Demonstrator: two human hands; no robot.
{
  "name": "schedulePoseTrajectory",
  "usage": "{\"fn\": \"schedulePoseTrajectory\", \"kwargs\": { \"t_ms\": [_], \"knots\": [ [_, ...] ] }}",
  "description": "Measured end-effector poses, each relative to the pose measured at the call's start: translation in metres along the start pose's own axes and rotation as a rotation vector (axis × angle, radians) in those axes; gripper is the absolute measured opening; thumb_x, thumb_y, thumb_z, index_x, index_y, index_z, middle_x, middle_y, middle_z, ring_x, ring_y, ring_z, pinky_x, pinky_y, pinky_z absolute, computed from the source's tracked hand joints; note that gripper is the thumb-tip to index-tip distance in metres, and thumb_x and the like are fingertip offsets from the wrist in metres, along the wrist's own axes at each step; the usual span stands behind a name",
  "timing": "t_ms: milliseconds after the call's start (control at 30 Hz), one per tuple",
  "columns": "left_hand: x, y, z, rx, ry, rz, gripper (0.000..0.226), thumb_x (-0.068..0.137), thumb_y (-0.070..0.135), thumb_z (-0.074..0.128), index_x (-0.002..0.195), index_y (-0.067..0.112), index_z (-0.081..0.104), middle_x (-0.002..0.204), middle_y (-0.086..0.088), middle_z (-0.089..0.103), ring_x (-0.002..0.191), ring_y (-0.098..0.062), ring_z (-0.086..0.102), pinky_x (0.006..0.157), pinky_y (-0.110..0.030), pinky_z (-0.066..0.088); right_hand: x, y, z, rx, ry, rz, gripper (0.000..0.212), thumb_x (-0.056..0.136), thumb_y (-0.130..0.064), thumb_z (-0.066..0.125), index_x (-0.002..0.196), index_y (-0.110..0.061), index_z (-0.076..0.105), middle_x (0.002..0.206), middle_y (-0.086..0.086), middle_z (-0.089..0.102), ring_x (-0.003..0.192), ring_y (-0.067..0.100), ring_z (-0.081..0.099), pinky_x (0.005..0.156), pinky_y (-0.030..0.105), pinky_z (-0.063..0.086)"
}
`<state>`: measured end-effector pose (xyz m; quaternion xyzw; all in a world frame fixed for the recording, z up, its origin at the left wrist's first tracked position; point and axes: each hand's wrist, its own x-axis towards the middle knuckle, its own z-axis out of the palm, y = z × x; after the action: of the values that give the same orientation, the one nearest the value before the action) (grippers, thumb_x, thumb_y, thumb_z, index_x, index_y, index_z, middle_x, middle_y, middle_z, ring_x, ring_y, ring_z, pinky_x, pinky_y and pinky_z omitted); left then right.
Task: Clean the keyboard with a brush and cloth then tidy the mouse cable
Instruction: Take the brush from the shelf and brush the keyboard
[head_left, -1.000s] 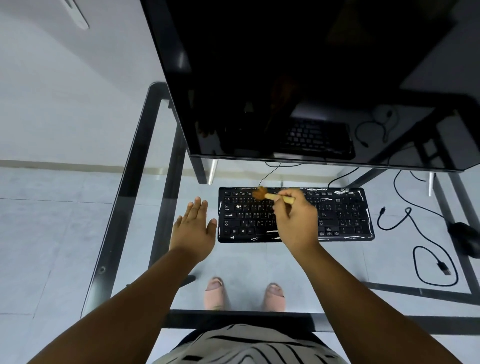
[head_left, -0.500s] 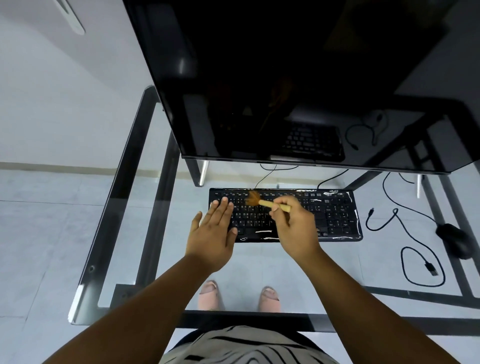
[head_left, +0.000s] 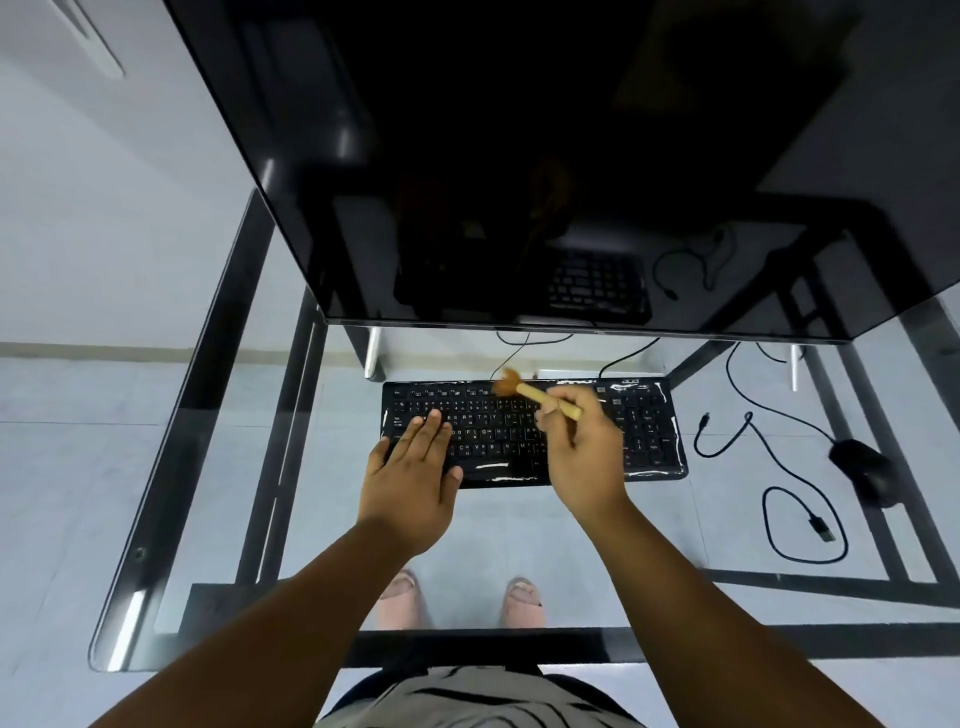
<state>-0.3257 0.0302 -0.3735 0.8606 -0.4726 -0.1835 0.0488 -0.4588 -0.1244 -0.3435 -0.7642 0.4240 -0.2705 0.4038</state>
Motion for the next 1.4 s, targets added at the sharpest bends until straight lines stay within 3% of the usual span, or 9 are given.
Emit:
{"fn": "schedulePoseTrajectory", "kwargs": {
  "t_ms": [67,233,433,533,667,800,1167,1300,1400],
  "knots": [
    [0.000,0.002,0.000,-0.007,0.004,-0.011,0.079,0.085,0.055,-0.004,0.154,0.024,0.016,0.162,0.008,0.005,0.149,-0.012,0.001,0.119,-0.039,0.004,-0.002,0.005,-0.003,-0.029,-0.097,-0.012,0.009,0.095,-0.017,0.055,0.103,-0.019,0.061,0.071,0.005,0.069,0.050,0.028,0.054,0.046,0.040,0.044],
    [0.000,0.008,0.000,0.006,0.021,-0.039,0.080,0.084,0.055,-0.005,0.154,0.022,0.017,0.162,0.007,0.008,0.149,-0.013,0.004,0.118,-0.040,0.004,0.001,0.018,-0.017,-0.063,0.123,0.056,0.008,0.097,-0.016,0.054,0.103,-0.017,0.059,0.067,0.000,0.064,0.050,0.022,0.054,0.047,0.036,0.044],
    [0.004,0.023,-0.001,-0.012,0.047,-0.107,0.078,0.084,0.054,-0.002,0.152,0.022,0.020,0.161,0.003,0.015,0.149,-0.016,0.009,0.118,-0.042,0.006,-0.004,0.026,-0.030,-0.085,-0.033,-0.001,0.008,0.096,-0.016,0.055,0.101,-0.020,0.059,0.063,0.005,0.064,0.047,0.026,0.051,0.045,0.042,0.044],
    [0.007,0.033,0.000,-0.028,0.050,-0.100,0.075,0.087,0.053,0.001,0.153,0.022,0.018,0.162,0.004,0.012,0.149,-0.015,0.008,0.118,-0.042,0.006,0.000,0.029,-0.040,-0.076,0.114,0.049,0.008,0.096,-0.014,0.054,0.102,-0.019,0.058,0.063,-0.002,0.061,0.047,0.020,0.050,0.045,0.036,0.042],
    [0.012,0.042,0.005,-0.032,0.040,-0.058,0.077,0.085,0.055,-0.002,0.154,0.024,0.011,0.162,0.008,0.004,0.149,-0.012,0.001,0.119,-0.042,0.005,0.000,0.029,-0.048,-0.039,-0.044,-0.024,0.009,0.097,-0.016,0.054,0.103,-0.022,0.058,0.065,0.002,0.062,0.048,0.019,0.049,0.046,0.034,0.040],
    [0.018,0.055,0.010,-0.033,0.021,-0.036,0.079,0.083,0.056,-0.004,0.154,0.025,0.008,0.162,0.009,0.000,0.149,-0.011,-0.001,0.119,-0.040,0.004,0.005,0.041,-0.059,-0.104,0.108,0.027,0.008,0.097,-0.016,0.053,0.103,-0.019,0.058,0.066,-0.005,0.061,0.051,0.016,0.051,0.047,0.032,0.043],
    [0.027,0.080,0.012,-0.041,0.008,-0.009,0.079,0.083,0.056,-0.004,0.154,0.024,0.007,0.162,0.009,-0.001,0.149,-0.011,-0.003,0.119,-0.039,0.002,0.012,0.059,-0.082,-0.109,0.046,0.004,0.010,0.098,-0.019,0.051,0.106,-0.021,0.057,0.071,-0.013,0.054,0.057,0.007,0.047,0.056,0.024,0.037],
    [0.033,0.090,0.014,-0.037,-0.004,0.000,0.065,0.096,0.051,0.012,0.154,0.024,0.004,0.162,0.009,-0.003,0.149,-0.010,-0.006,0.119,-0.038,0.000,0.013,0.065,-0.094,-0.105,0.137,0.058,0.010,0.097,-0.020,0.050,0.106,-0.023,0.055,0.077,-0.005,0.061,0.062,0.015,0.052,0.057,0.029,0.042],
    [0.035,0.096,0.017,-0.035,-0.010,0.016,0.073,0.088,0.055,0.001,0.154,0.024,0.004,0.162,0.009,-0.005,0.149,-0.010,-0.007,0.119,-0.037,-0.001,0.009,0.066,-0.104,-0.070,0.109,0.031,0.010,0.097,-0.017,0.052,0.106,-0.021,0.057,0.072,-0.009,0.058,0.058,0.012,0.050,0.054,0.023,0.040]
  ]
}}
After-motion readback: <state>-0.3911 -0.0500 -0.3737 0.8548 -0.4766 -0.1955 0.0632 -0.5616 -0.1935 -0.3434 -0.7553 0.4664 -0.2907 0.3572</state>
